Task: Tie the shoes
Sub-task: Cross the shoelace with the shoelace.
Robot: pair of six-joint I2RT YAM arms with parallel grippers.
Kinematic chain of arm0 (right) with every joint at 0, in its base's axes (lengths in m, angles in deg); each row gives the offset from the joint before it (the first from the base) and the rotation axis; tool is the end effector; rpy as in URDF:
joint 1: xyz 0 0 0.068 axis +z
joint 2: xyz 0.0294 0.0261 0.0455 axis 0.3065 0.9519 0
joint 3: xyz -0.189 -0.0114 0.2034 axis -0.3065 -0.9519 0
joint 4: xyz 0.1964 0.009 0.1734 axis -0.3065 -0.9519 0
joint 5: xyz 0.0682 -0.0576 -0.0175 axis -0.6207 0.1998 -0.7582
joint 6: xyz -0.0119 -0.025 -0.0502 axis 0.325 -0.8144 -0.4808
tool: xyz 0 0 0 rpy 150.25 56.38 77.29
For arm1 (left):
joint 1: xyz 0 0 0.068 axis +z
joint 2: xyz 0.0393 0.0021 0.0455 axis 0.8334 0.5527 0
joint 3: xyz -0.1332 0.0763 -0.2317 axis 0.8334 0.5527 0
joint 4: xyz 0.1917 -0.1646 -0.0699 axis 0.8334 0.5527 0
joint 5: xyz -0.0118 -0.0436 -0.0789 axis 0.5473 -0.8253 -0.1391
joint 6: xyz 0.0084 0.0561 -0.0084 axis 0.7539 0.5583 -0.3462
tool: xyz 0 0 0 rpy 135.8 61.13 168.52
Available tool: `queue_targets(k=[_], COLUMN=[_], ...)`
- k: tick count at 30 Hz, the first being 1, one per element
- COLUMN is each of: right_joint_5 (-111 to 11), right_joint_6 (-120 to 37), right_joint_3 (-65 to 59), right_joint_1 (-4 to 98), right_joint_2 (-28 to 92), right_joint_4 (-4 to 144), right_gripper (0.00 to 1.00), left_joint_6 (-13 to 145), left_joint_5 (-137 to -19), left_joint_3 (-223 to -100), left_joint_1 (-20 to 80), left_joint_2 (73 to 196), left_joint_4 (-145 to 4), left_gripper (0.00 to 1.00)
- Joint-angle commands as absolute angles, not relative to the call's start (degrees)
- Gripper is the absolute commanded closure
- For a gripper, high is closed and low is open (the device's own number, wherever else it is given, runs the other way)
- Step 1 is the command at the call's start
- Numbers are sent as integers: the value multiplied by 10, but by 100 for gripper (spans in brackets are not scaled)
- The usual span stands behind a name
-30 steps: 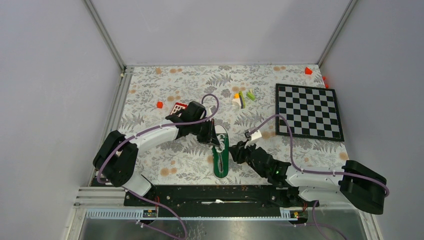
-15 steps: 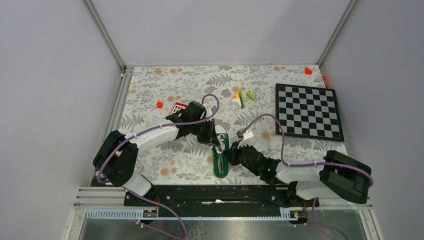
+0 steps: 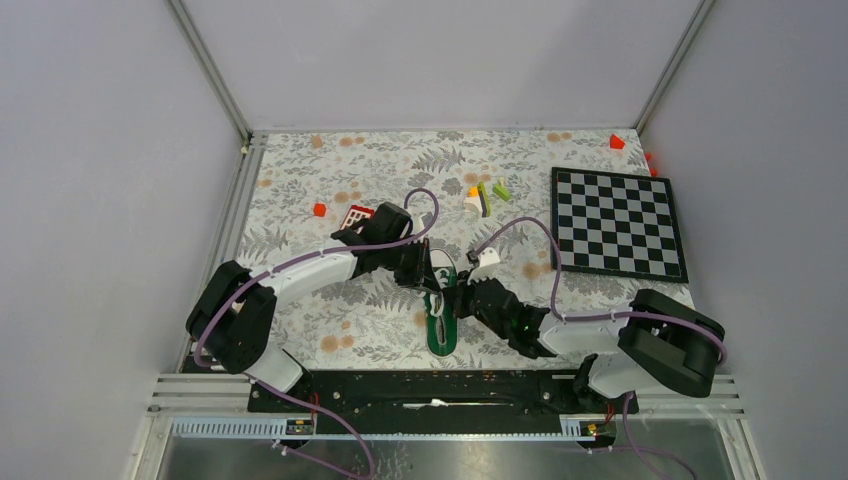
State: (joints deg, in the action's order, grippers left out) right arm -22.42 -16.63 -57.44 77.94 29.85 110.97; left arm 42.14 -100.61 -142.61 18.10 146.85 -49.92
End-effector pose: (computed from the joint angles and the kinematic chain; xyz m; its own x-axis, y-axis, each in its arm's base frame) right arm 0.1405 0.2161 0.1692 -0.4666 0.1810 -0.8657 -0.4760 0.7736 0.4183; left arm 0.2316 -0.2100 0.2088 -0.9569 0.1249 -0.2622 0.2760 0.6723 -0.6869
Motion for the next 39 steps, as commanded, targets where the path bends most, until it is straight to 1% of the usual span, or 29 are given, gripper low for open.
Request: queue_targets(k=[1,4,7,8,10,14,16,20,23,27,29,31,35,39], right_joint_5=[-227,-231,-236,-237,-235,-225,-214,-230,-279,-343,-370,-391,-419,-403], right_joint_6=[-170,-171,-167,-165,-162,-165,-162,-134,-107,-77,-68,-48,6,91], right_joint_3=[-552,-553,-568,-576,-586,-591,-577,-520,-478,-452,-436,-428,-425,-447], right_joint_1=[767,765,765,765,765,765,761,731,699,668,660,655,648,638], right_joint_2=[304,284,247,228,199,152,137,130,151,181,206,229,260,261], right_joint_4=[1141,1127,1110,1100,1080,1022,971,854,800,790,783,784,797,803], right_gripper=[90,89,87,84,77,64,62,61,61,59,55,53,54,57], left_joint_6=[433,434,434,435,436,442,445,443,444,445,445,446,449,453], left_joint_5=[-1024,-1023,-1024,-1024,-1023,-1025,-1022,-1021,-1020,-1018,-1018,-1020,-1022,-1022], left_joint_3=[-1418,-1415,-1414,-1414,-1414,-1411,-1407,-1392,-1387,-1385,-1384,-1386,-1387,-1393], left_joint_1=[179,179,179,179,179,179,179,179,179,179,179,179,179,179], left_joint_2=[1443,1444,1443,1443,1443,1449,1450,1447,1443,1441,1441,1442,1439,1442], left_joint_4=[-526,-526,-527,-527,-527,-527,-526,-533,-535,-535,-535,-535,-535,-534], left_gripper=[100,100,100,100,100,100,100,100,100,100,100,100,100,100])
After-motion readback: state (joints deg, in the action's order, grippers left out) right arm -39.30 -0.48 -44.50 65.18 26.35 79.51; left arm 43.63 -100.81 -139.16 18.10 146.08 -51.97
